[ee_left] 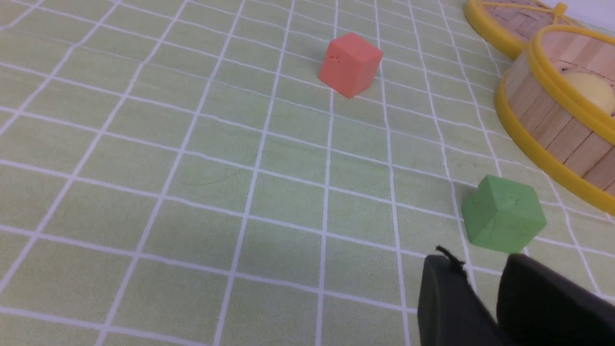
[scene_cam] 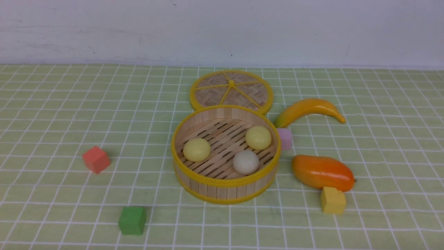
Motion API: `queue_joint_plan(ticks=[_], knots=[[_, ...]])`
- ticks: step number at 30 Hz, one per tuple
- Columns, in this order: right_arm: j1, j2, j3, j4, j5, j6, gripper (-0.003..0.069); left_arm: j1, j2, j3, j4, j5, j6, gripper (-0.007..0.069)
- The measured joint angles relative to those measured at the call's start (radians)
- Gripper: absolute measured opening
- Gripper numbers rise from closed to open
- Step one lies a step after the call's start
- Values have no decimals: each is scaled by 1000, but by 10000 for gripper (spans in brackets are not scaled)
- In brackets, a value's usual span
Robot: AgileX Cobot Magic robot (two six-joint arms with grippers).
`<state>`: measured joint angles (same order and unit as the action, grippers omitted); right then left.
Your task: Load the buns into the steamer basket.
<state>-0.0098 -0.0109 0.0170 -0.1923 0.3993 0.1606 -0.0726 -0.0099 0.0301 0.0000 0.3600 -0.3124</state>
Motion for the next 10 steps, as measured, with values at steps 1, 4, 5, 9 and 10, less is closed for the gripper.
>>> queue_joint_plan(ticks=[1, 4, 5, 9, 10], knots=[[0, 0, 0, 0, 0, 0, 69, 0, 0, 0, 6, 0, 0, 167], [0, 0, 0, 0, 0, 0, 74, 0, 0, 0, 0, 0, 0, 171], [0, 0, 0, 0, 0, 0, 75, 0, 0, 0, 0, 0, 0, 173], [0, 0, 0, 0, 0, 0, 80, 0, 0, 0, 0, 0, 0, 178], [0, 0, 0, 0, 0, 0, 82, 0, 0, 0, 0, 0, 0, 179]])
